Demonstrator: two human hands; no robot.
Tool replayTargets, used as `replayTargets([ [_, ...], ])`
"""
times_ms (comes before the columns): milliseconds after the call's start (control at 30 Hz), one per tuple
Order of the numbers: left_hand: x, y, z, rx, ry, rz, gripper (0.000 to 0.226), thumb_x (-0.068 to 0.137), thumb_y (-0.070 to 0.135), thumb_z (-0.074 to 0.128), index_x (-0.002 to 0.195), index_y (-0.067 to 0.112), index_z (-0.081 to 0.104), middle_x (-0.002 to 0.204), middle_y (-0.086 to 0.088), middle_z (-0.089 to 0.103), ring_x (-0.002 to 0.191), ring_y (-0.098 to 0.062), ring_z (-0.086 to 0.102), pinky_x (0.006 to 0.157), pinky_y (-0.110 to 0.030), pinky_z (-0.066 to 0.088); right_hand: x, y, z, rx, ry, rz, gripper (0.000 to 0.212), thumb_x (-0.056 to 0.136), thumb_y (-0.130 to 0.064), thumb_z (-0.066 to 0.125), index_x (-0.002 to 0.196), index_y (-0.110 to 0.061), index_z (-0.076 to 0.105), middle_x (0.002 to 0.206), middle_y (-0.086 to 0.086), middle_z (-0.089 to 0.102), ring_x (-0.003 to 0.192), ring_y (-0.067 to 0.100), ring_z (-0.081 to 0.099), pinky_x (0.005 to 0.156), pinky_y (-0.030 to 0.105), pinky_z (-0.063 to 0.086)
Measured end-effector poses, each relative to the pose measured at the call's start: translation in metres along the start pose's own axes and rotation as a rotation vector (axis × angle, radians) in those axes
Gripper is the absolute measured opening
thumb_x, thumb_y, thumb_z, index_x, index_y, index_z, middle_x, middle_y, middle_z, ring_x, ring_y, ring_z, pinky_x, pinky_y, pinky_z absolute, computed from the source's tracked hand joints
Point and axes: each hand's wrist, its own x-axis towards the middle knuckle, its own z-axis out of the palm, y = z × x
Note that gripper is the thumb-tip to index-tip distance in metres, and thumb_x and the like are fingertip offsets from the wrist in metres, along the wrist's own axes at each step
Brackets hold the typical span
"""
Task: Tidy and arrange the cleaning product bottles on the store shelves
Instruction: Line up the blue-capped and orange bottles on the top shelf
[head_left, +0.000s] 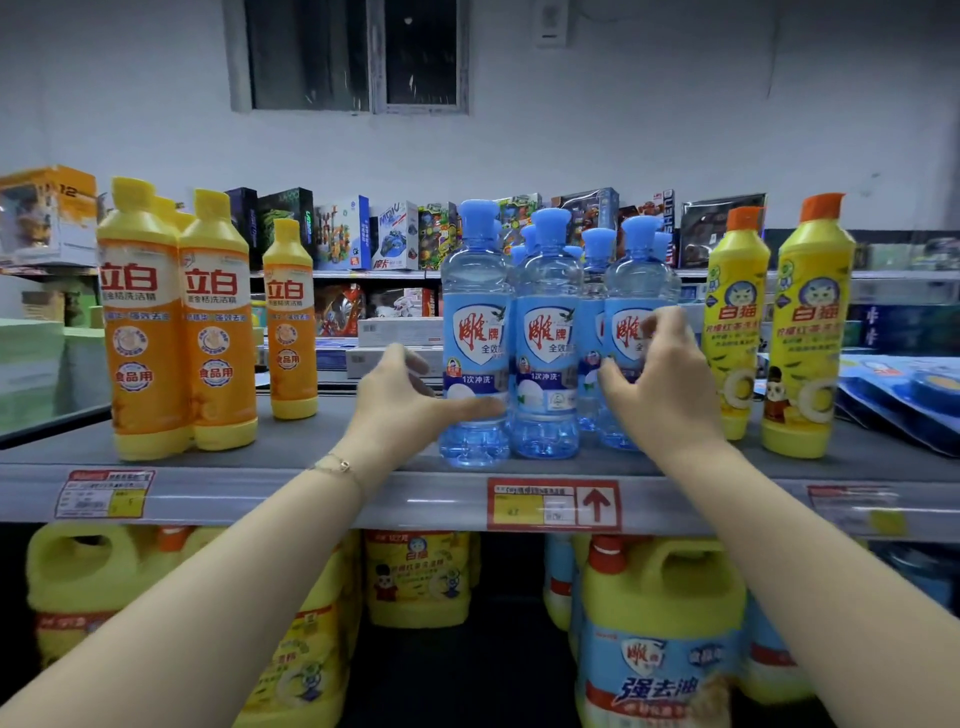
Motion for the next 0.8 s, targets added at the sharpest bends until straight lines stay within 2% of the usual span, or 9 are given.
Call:
replayTargets([
  [100,-0.005,-0.005,0.004,0.214,0.219,0.264,0.060,0.056,0.064,0.079,0.082,0.018,0.051,0.076,0.004,0.055,0.068,-0.011,0.051,0.057,-0.026,0.043,0.014,0.022,0.000,-0.075,-0.159,0.253,0.065,0.079,-0.039,0.073,0.120,-0.003,0.036,0.113,0.014,0.052,0.093,0.030,0.057,0.074,0.045,0.054],
  [200,-0.015,-0.003,0.014,0.353,0.377,0.618,0.043,0.078,0.060,0.061,0.069,0.019,0.049,0.068,0.007,0.049,0.058,-0.013,0.047,0.049,-0.027,0.038,0.021,0.033,0.002,-0.056,-0.298,0.354,0.067,0.075,-0.047,0.075,0.119,-0.005,0.046,0.112,0.012,0.061,0.098,0.029,0.060,0.078,0.041,0.054],
  [300,-0.026,0.011,0.033,0.367,0.356,0.917,0.027,0.084,0.036,0.056,0.067,0.016,0.053,0.068,0.006,0.051,0.055,-0.013,0.047,0.047,-0.026,0.041,0.022,0.036,0.003,-0.015,-0.309,0.300,0.054,0.075,-0.045,0.076,0.108,-0.008,0.055,0.104,0.007,0.064,0.089,0.023,0.061,0.072,0.034,0.053],
  [367,-0.033,0.023,0.051,0.425,0.278,1.038,0.019,0.083,0.028,0.057,0.070,0.015,0.055,0.071,0.004,0.054,0.058,-0.013,0.050,0.046,-0.028,0.045,0.021,0.036,0.003,0.041,-0.329,0.281,0.048,0.074,-0.041,0.078,0.105,-0.011,0.057,0.100,0.004,0.065,0.088,0.020,0.061,0.071,0.031,0.052],
  [433,-0.035,0.032,0.071,0.472,0.190,1.089,0.013,0.081,0.025,0.056,0.076,0.013,0.057,0.075,0.001,0.055,0.062,-0.016,0.052,0.045,-0.030,0.045,0.021,0.034,0.003,0.130,-0.358,0.273,0.043,0.075,-0.035,0.078,0.106,-0.012,0.059,0.097,0.001,0.065,0.086,0.017,0.062,0.069,0.026,0.050],
  [533,-0.032,0.040,0.097,0.515,0.075,1.070,0.018,0.079,0.026,0.048,0.081,0.010,0.056,0.080,-0.004,0.053,0.067,-0.021,0.052,0.042,-0.030,0.042,0.020,0.030,-0.002,0.181,-0.446,0.240,0.021,0.078,-0.016,0.069,0.097,-0.013,0.062,0.083,-0.004,0.063,0.077,0.013,0.058,0.057,0.020,0.043],
  [633,-0.025,0.042,0.118,0.542,0.005,1.032,0.017,0.079,0.024,0.050,0.086,0.009,0.053,0.084,-0.005,0.052,0.069,-0.022,0.049,0.044,-0.027,0.035,0.022,0.041,-0.008,0.312,-0.462,0.293,0.022,0.080,-0.009,0.060,0.102,-0.010,0.065,0.093,0.006,0.068,0.083,0.021,0.066,0.071,0.038,0.058],
  [700,-0.021,0.043,0.128,0.527,-0.037,0.974,0.014,0.082,0.018,0.056,0.091,0.008,0.052,0.088,-0.005,0.048,0.071,-0.017,0.040,0.050,-0.030,0.036,0.025,0.054,-0.010,0.366,-0.337,0.357,0.013,0.086,-0.010,0.055,0.094,-0.009,0.064,0.094,0.011,0.068,0.078,0.026,0.068,0.072,0.044,0.059],
  [800,-0.020,0.044,0.136,0.564,-0.071,0.865,0.016,0.090,0.023,0.053,0.100,0.010,0.051,0.094,0.002,0.034,0.074,-0.014,0.033,0.059,-0.030,0.033,0.034,0.067,-0.002,0.102,-0.279,0.366,0.014,0.089,-0.014,0.049,0.090,-0.003,0.057,0.090,0.015,0.063,0.079,0.033,0.065,0.069,0.045,0.056],
])
